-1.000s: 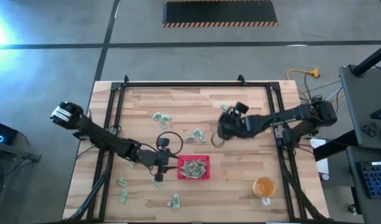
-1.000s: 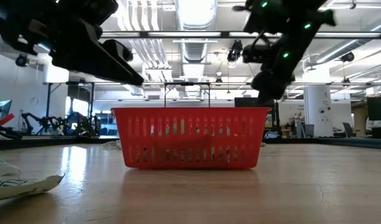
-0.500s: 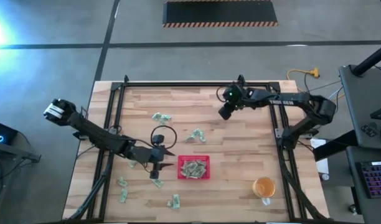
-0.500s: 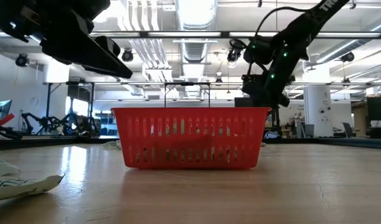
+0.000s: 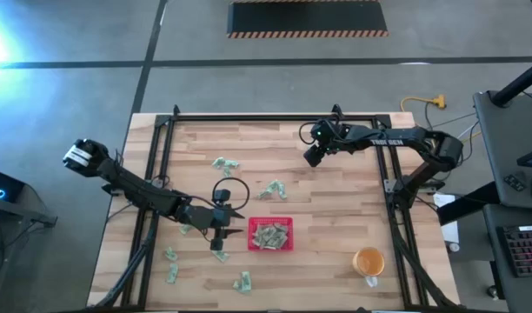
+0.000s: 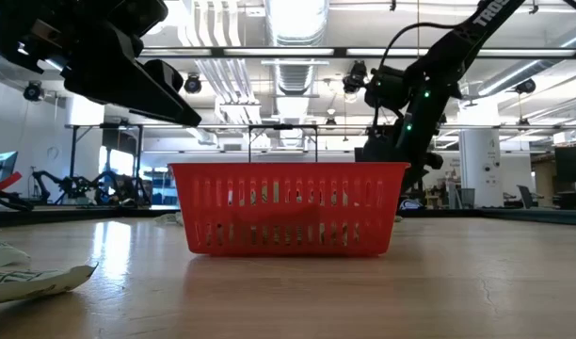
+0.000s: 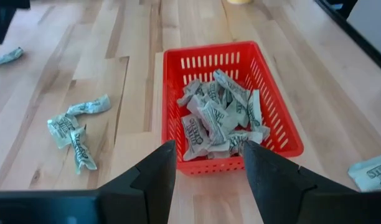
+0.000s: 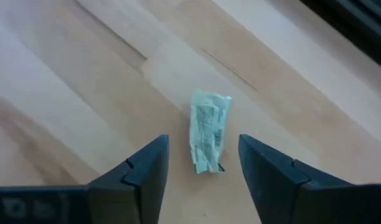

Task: Pick and place Stevia / Truvia into bins
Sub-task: Put the white stevia packet into the red bin

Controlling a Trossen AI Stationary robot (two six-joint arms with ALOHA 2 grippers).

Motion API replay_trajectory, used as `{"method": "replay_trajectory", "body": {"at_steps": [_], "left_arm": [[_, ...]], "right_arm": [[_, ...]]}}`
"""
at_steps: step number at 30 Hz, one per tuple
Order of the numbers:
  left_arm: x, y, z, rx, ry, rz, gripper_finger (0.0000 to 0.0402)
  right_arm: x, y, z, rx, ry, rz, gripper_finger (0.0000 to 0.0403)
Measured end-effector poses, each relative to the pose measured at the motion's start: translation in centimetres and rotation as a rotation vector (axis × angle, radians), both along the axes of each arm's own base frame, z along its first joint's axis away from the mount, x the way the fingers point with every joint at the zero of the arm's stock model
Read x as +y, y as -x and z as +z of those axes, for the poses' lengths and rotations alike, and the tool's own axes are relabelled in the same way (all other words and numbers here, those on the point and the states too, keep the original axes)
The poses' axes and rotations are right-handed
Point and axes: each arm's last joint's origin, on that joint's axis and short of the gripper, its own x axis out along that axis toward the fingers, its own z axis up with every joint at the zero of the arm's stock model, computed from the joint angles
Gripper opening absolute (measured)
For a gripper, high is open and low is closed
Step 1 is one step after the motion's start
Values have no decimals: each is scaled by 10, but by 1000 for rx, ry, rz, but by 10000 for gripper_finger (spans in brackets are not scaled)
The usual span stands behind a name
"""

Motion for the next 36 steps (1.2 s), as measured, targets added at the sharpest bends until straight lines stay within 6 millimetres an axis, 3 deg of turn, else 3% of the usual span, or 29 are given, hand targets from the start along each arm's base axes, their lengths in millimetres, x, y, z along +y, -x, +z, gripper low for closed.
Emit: {"method": "replay_trajectory", "body": {"at_steps": [10,19,36], "left_arm": [[0,0,1,-8,4,0,171],[0,0,2,-9,4,0,171],[0,0,2,-9,4,0,171]], "right_arm": [[-4,-4,-27,66,-51,-47,205],[-4,-6,-34,78,-60,-46,185],[-5,-6,-33,78,-54,-39,35]]}}
